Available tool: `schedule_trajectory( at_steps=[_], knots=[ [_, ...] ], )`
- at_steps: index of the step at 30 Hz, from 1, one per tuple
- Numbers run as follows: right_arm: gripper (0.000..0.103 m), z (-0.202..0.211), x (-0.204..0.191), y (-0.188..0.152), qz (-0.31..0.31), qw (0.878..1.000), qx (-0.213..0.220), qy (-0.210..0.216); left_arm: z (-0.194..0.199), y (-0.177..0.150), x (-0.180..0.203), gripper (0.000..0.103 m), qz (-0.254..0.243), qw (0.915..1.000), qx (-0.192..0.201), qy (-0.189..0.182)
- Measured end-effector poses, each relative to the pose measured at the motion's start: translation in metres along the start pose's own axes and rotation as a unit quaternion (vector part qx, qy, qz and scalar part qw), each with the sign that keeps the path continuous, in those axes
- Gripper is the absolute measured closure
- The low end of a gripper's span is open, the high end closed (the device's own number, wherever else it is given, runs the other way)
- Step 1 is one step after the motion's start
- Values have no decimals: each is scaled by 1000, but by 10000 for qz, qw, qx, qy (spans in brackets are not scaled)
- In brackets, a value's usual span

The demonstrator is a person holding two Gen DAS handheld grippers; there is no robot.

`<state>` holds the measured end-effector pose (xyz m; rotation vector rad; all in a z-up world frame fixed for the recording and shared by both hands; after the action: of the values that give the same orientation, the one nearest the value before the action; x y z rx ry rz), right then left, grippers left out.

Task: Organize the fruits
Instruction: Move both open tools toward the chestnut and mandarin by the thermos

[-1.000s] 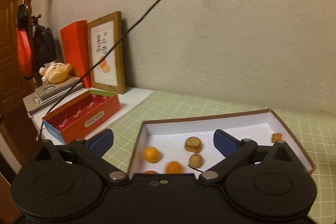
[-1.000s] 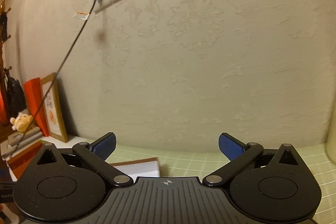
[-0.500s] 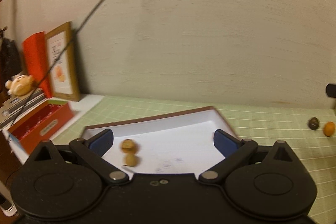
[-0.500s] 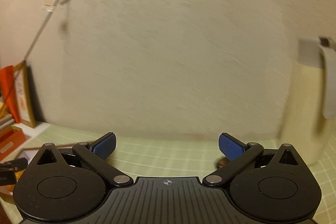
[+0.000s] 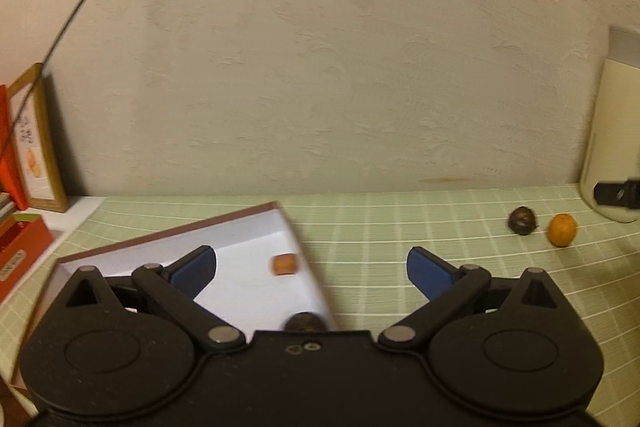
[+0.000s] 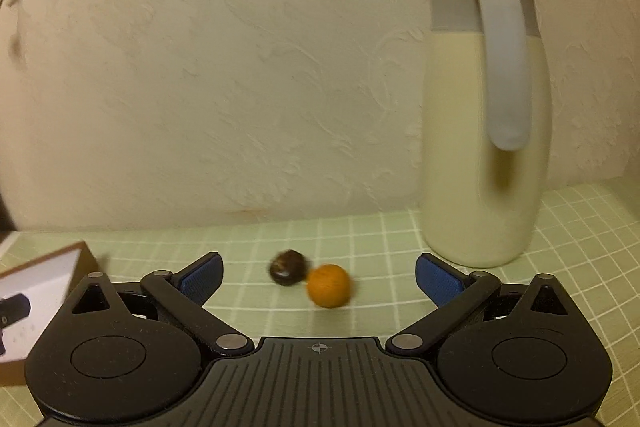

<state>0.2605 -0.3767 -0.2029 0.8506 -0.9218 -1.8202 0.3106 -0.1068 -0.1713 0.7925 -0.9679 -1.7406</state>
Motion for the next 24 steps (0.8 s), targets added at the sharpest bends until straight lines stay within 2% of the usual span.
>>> schedule_trajectory(
  at_steps=[1, 5, 9, 13, 24],
  knots=[
    [20, -3, 3, -2, 12, 10000, -63, -25, -2, 0, 5, 7, -21, 10000, 8, -31],
    [22, -21, 10, -11, -78, 9993, -362, -69, -12, -1, 24, 7, -174, 9997, -33, -155],
    [26, -32, 8, -14, 17, 9990, -453, -37, -23, -2, 33, 7, -284, 9993, -54, -235],
    [44, -46, 5, -20, -84, 9975, -705, 40, -34, -4, 41, 7, -285, 9990, -149, -319],
    [44, -86, -4, -27, -49, 9950, -998, 42, -43, -8, 47, 7, -287, 9987, -186, -382]
  ],
)
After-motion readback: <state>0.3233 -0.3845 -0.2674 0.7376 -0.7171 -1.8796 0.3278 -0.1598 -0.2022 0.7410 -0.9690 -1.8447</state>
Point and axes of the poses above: each gripper's, at about its wrist camera, not at the fingertips, and z roughly against the way its jaws point, x to its right, y to its top, the point moved 10 cm from there along -z, roughly the way its jaws point, and after that the axes turned 8 degrees about -y, right-handed, at the moved point
